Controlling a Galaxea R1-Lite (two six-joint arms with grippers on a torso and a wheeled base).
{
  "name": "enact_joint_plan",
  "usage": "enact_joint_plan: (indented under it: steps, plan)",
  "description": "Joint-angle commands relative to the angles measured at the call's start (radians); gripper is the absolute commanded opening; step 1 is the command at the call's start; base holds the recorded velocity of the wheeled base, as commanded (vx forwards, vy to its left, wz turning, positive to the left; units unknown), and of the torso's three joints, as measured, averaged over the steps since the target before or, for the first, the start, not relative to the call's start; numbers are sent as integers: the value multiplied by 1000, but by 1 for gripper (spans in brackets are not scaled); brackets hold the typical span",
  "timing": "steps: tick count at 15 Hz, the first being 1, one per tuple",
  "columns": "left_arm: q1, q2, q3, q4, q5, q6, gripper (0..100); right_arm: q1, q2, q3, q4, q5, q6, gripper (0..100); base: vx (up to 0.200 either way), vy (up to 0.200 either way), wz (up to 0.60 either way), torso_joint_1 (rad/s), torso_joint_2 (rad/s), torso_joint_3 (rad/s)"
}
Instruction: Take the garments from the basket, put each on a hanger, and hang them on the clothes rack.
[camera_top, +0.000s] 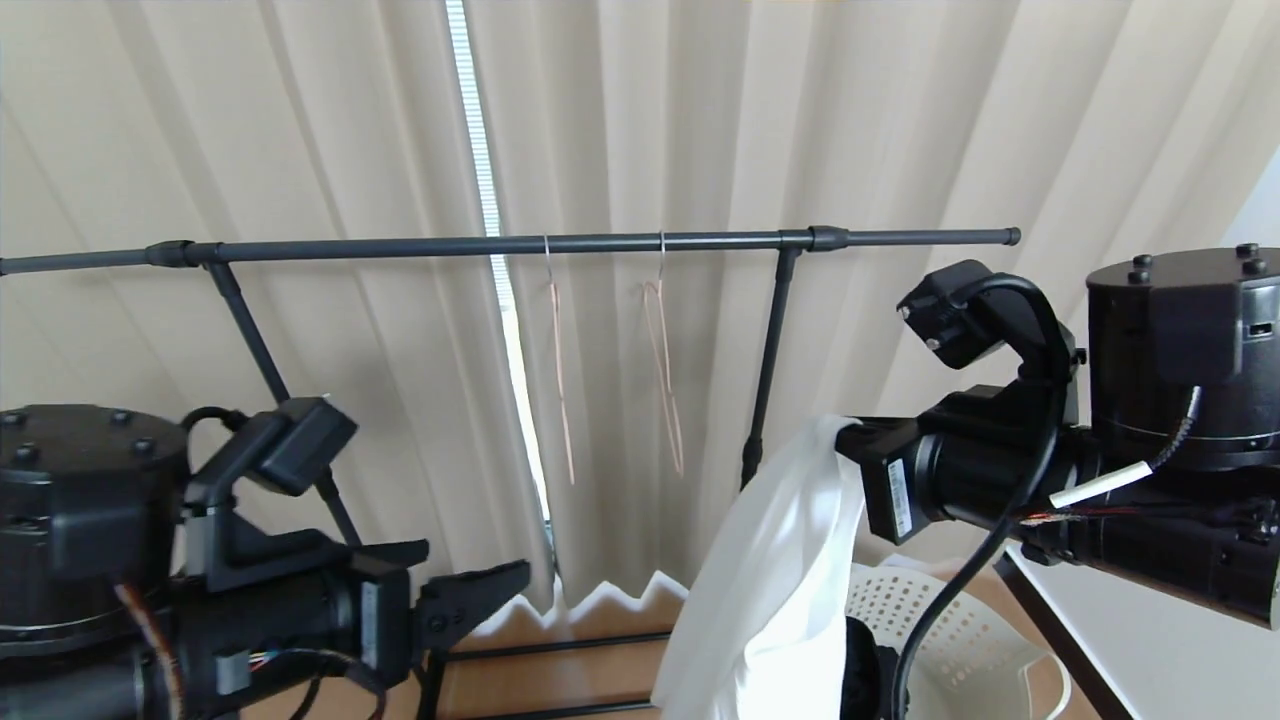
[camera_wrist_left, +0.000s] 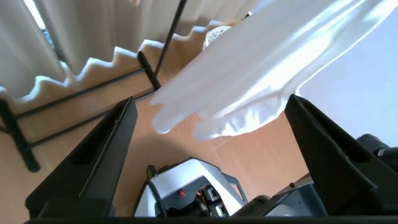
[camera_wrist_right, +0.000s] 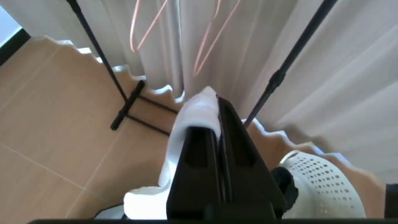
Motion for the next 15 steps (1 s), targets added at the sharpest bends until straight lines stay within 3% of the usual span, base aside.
enact_joint_plan:
  steps: [1,7,12,15]
  plan:
    - [-61,184,-44,-60,-2,-7,100,21,31,-16,-1,-9,13,0,0,0,0,0,0,0]
    - [-225,330,-174,-62,26,-25,100,81,125,-105,-3,-168,108,0,0,0,0,0,0,0]
    - [-288,456,-254,-63,47,-21,100,98,181,-150,-3,-282,157,0,0,0,0,0,0,0]
    - [-292,574,-363,-63,145,-27,100,116,169,-151,-3,-308,160,0,0,0,0,0,0,0]
